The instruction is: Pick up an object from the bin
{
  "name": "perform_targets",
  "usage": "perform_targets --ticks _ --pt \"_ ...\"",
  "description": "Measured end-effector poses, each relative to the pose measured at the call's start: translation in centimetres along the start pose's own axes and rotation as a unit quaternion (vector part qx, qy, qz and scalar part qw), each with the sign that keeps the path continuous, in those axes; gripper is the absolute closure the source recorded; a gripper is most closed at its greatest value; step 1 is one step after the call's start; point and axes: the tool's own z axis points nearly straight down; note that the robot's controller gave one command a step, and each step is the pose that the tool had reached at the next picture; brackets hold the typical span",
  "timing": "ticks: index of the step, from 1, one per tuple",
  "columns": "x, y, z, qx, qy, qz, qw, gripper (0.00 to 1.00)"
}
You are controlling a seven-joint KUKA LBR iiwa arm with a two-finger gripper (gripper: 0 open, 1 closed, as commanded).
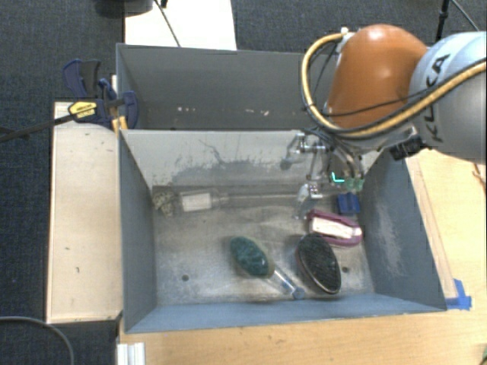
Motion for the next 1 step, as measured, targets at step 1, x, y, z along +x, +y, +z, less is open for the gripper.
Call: perform_targets --ticks 1 --pt "3.13 -9.08 12.58 0.001 -0.0142 -0.04 0.9991 0.0"
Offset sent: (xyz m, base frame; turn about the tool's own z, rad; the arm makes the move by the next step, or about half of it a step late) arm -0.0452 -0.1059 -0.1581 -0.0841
